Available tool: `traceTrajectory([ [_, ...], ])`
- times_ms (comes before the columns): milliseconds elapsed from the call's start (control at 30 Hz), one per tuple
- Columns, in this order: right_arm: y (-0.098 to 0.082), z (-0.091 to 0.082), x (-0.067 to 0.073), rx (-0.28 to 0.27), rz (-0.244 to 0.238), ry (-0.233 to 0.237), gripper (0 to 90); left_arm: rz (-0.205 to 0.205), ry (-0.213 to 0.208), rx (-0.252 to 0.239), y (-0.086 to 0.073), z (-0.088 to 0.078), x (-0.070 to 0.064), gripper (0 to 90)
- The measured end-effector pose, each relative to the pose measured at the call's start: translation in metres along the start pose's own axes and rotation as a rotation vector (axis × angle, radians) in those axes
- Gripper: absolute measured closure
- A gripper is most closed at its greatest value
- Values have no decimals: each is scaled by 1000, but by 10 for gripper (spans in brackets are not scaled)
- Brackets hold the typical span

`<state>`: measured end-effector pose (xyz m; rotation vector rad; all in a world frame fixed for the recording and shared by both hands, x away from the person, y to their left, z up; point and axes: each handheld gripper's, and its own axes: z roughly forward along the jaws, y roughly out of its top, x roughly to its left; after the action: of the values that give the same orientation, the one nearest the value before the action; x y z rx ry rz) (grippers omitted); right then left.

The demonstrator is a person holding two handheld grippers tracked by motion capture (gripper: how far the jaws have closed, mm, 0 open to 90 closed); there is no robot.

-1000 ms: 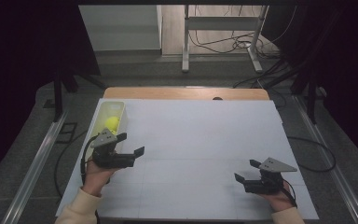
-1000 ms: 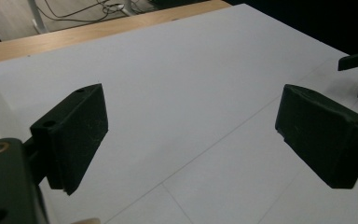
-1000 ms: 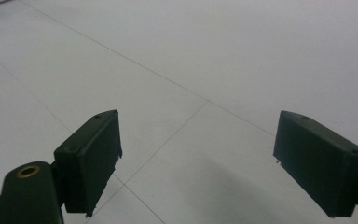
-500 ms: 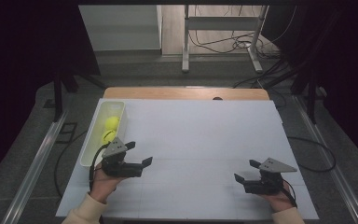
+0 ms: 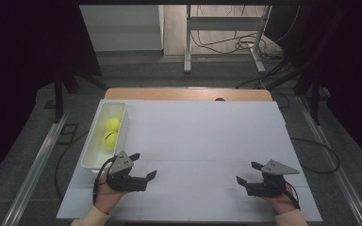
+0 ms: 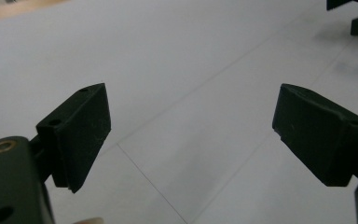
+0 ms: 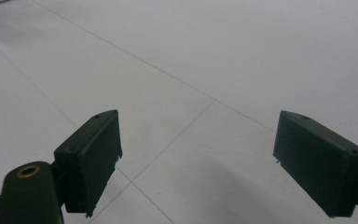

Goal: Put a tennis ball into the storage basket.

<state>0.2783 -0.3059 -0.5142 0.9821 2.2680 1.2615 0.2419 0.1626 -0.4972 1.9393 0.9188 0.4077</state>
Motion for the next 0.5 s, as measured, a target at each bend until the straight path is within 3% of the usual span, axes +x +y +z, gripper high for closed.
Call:
traceTrajectory([
  [167, 0, 0, 0, 1, 0, 2, 158, -5, -7, 45, -13, 8, -1, 121],
  [500, 0, 0, 0, 0, -1, 8, 157, -21, -11, 41, -15, 8, 2, 119],
])
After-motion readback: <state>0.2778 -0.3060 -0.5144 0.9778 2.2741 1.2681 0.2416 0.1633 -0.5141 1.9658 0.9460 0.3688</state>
